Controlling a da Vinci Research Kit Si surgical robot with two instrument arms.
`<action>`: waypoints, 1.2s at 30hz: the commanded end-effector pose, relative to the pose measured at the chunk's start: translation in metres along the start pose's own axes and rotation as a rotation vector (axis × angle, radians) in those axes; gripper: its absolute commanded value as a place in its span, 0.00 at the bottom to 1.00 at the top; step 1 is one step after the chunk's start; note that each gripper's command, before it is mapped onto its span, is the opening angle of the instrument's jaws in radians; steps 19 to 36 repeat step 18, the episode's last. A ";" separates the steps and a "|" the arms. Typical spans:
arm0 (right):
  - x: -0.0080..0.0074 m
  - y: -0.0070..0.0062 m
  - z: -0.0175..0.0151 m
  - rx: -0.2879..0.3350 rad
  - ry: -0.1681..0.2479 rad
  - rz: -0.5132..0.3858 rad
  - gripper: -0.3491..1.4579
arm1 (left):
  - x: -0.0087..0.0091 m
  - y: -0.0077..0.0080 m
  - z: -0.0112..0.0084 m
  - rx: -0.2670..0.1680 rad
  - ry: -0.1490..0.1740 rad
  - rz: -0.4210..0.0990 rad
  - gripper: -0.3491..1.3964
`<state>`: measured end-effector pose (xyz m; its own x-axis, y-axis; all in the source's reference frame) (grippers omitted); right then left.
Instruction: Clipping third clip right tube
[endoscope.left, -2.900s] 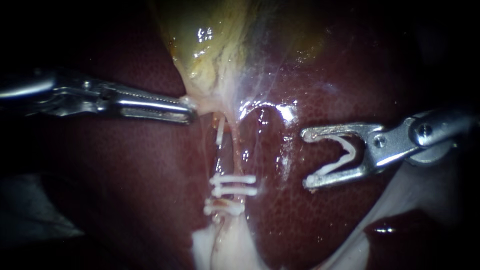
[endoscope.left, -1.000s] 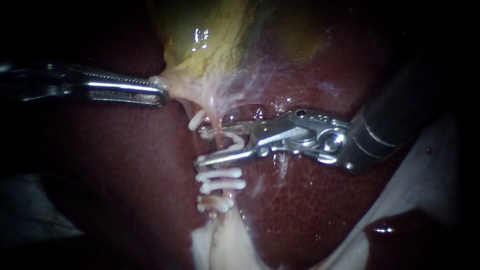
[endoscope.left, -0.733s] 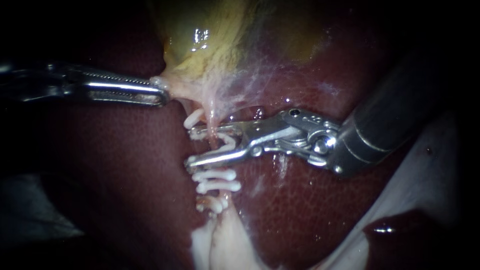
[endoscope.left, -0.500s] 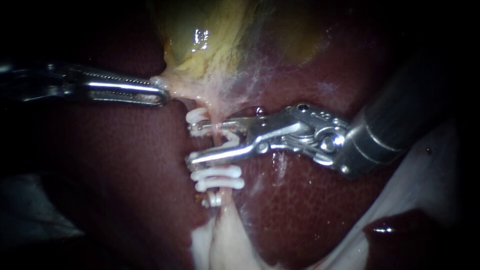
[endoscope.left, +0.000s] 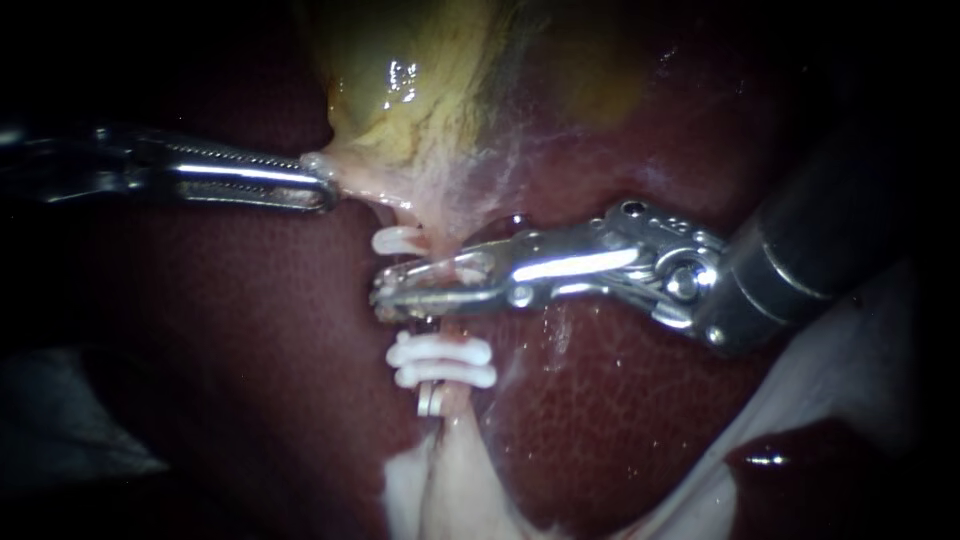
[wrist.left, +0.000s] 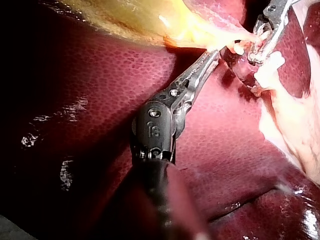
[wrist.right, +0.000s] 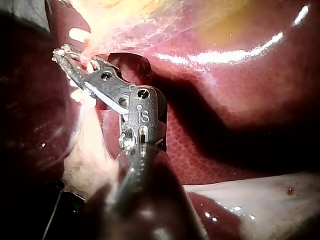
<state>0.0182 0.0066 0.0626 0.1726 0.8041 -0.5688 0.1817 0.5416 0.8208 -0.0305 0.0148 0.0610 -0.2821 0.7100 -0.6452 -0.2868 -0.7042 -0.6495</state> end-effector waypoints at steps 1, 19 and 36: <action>0.0000 0.0000 0.0001 0.000 0.000 0.002 0.00 | 0.0000 0.0000 0.0000 0.000 0.000 0.000 0.00; -0.0001 0.0002 -0.0001 0.001 -0.004 0.025 0.00 | 0.0000 0.0000 0.0001 0.000 0.000 0.000 0.00; -0.0001 0.0002 -0.0001 0.001 -0.004 0.025 0.00 | 0.0000 0.0000 0.0001 0.000 0.000 0.000 0.00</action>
